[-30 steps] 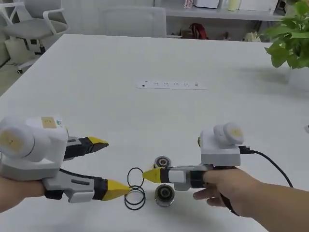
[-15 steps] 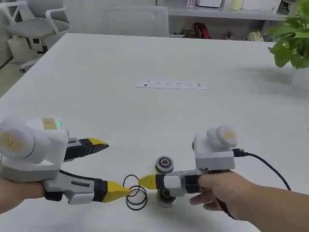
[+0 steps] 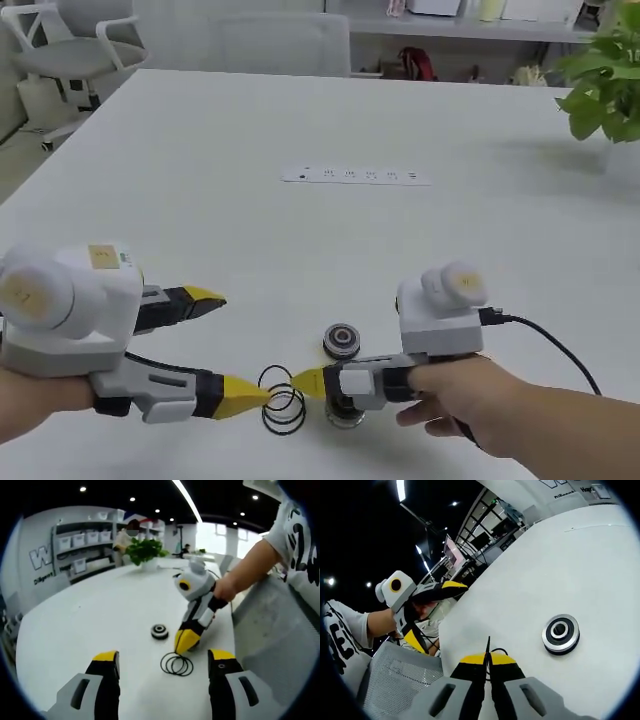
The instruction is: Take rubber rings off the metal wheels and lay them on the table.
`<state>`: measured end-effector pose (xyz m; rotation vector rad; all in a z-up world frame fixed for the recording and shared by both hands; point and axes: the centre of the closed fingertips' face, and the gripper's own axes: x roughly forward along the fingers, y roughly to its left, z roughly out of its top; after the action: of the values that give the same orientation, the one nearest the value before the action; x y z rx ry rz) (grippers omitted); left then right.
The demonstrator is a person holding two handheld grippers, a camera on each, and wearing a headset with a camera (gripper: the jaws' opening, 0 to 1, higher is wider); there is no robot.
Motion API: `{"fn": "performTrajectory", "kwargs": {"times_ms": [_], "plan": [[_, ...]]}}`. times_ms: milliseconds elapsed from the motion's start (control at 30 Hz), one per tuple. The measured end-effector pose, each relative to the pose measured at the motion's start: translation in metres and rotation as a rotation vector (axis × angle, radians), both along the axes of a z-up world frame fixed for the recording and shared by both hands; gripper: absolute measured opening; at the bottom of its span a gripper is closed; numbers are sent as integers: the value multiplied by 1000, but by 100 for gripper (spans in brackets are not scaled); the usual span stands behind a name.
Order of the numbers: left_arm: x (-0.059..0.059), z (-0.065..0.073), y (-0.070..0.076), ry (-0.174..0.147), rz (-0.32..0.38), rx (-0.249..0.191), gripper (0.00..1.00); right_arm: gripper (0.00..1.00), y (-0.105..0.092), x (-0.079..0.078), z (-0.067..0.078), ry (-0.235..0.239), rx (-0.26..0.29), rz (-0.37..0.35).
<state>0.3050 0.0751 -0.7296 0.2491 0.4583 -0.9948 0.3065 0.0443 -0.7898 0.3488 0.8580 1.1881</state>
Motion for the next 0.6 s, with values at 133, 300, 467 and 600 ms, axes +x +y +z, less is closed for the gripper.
{"fn": "performTrajectory", "kwargs": {"times_ms": [133,300,467,600], "plan": [[0,0,1,0,-1,3,73,0,0,1,0,-15,-8,0],[0,0,0,0,-1,2,73,1,-1,1,-2,-65,-42,20],[1,0,-2,0,-4,3,73,4,-1,0,-3,-100,-66,40],[0,0,-3,-2,-7,5,73,11,-1,1,-4,-155,-98,61]]}}
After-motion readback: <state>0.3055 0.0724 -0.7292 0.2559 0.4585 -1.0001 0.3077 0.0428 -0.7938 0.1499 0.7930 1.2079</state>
